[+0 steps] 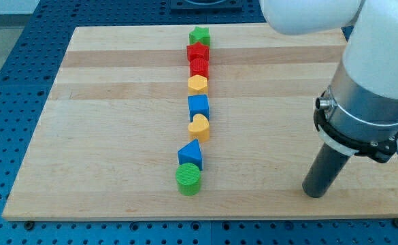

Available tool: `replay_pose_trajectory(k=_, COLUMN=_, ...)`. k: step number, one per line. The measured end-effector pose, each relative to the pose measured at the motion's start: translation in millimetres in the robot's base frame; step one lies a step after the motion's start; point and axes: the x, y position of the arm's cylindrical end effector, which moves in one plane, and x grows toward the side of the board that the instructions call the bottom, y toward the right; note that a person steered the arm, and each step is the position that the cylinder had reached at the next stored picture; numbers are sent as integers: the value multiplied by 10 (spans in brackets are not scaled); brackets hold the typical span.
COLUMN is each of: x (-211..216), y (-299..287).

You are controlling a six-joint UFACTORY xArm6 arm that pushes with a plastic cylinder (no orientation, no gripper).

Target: Point your arm at the bottom side of the green circle

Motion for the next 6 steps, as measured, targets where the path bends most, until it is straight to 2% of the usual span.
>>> replay_pose_trajectory(k=2, x=54, y=-8)
replay_pose_trajectory(k=3, x=245, y=-265)
replay_pose_trajectory(k=4, x=277, y=-675)
replay_pose_trajectory(k=6, x=285, y=-1933)
